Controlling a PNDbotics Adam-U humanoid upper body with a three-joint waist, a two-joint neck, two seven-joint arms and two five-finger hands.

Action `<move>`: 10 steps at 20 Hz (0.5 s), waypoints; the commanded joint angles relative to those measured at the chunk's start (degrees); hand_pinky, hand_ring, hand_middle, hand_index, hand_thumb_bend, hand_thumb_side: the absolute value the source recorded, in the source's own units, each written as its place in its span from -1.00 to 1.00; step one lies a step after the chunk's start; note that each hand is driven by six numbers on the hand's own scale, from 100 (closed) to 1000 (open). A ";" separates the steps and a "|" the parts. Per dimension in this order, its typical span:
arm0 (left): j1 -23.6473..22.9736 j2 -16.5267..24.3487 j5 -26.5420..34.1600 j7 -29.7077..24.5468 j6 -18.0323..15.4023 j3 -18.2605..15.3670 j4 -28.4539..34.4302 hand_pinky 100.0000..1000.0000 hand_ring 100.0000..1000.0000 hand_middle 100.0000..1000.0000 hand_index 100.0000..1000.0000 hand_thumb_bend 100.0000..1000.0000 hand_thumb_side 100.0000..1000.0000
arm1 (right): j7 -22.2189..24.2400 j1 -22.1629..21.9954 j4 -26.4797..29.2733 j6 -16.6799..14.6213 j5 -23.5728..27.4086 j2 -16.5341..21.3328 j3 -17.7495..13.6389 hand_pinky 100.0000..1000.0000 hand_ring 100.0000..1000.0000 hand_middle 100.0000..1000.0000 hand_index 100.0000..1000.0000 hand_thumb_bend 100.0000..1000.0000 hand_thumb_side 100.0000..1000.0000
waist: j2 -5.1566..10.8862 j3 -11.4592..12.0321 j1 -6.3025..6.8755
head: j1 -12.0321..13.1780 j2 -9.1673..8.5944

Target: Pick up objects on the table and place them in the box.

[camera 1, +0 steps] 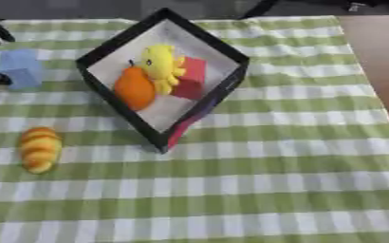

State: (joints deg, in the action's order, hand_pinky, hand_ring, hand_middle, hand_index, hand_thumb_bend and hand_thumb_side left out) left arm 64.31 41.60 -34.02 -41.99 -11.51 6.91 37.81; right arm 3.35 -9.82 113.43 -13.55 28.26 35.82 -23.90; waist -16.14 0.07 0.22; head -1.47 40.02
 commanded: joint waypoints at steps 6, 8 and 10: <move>1.70 1.19 1.28 -1.42 2.00 -0.97 0.62 0.81 0.70 0.64 0.65 0.23 -0.78 | 0.98 0.65 1.16 0.77 -1.08 0.32 -0.10 0.52 0.38 0.34 0.65 -1.00 -0.04 | -0.82 -0.46 1.05 | 0.67 -1.39; 1.71 1.12 0.79 -1.12 2.42 -1.23 0.47 0.81 0.71 0.65 0.65 0.24 -0.79 | 1.16 0.78 1.16 0.91 -1.23 0.12 -0.05 0.52 0.38 0.34 0.65 -1.00 -0.03 | -1.06 -0.78 1.11 | 0.86 -1.61; 1.69 1.02 0.32 -0.60 2.74 -1.58 0.24 0.81 0.71 0.65 0.65 0.23 -0.79 | 1.30 0.83 1.16 1.07 -1.42 -0.14 -0.04 0.52 0.38 0.34 0.65 -1.00 -0.03 | -1.29 -1.08 1.16 | 1.03 -1.84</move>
State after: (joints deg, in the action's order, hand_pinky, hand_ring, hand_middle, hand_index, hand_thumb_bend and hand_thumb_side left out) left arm 64.80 41.39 -33.47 -42.78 -9.08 5.81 37.81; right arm 4.52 -9.10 113.43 -12.55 27.24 34.74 -23.58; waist -17.55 -0.94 0.64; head -0.65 39.08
